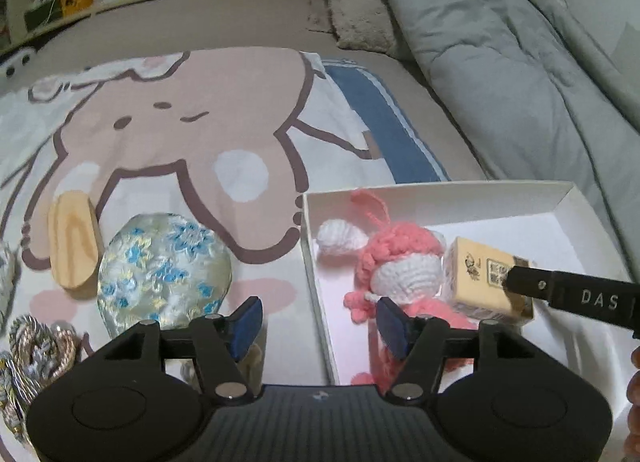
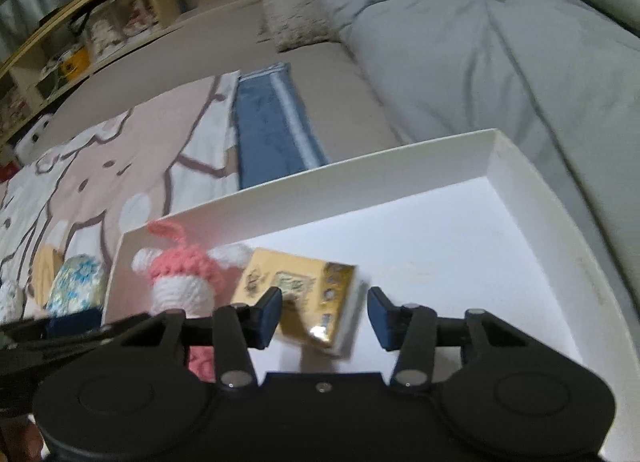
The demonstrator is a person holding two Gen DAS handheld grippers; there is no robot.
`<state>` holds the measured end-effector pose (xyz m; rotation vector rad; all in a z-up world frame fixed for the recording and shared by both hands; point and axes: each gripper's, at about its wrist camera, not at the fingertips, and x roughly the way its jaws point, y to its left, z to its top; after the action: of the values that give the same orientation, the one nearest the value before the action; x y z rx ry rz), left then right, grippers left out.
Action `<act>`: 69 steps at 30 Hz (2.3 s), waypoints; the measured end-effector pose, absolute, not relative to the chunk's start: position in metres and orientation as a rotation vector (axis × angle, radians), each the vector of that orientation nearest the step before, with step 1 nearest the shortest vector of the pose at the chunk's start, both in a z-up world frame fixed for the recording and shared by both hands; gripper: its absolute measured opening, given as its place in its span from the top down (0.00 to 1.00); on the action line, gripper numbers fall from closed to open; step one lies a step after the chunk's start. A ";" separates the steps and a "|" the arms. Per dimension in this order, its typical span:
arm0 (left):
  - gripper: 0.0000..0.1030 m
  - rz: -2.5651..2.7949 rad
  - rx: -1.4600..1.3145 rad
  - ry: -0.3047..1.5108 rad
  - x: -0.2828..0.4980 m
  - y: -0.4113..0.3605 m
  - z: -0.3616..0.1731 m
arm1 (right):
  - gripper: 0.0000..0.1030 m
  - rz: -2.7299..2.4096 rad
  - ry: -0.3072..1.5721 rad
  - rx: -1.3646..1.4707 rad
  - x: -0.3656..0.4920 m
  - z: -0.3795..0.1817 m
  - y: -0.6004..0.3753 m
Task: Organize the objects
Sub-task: 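Open both tools to release the bunny and tissue pack in the box, then withdraw both tools back toward the remaining toys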
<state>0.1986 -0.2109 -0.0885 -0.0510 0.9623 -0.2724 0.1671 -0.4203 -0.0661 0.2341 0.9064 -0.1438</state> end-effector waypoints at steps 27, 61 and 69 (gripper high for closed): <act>0.38 -0.396 0.011 0.975 0.188 -0.252 -0.083 | 0.53 -0.238 0.960 0.187 0.166 -0.076 -0.427; 0.00 -0.298 -0.017 0.837 0.140 -0.194 -0.014 | 0.02 -0.202 0.756 0.103 0.092 0.003 -0.408; 0.00 -0.286 -0.026 0.825 0.130 -0.175 -0.008 | 0.00 -0.197 0.738 0.069 0.073 0.019 -0.401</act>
<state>0.1296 -0.1750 -0.0083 -0.0264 0.8255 -0.2858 0.0726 -0.4013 0.0189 0.0688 0.7376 -0.1967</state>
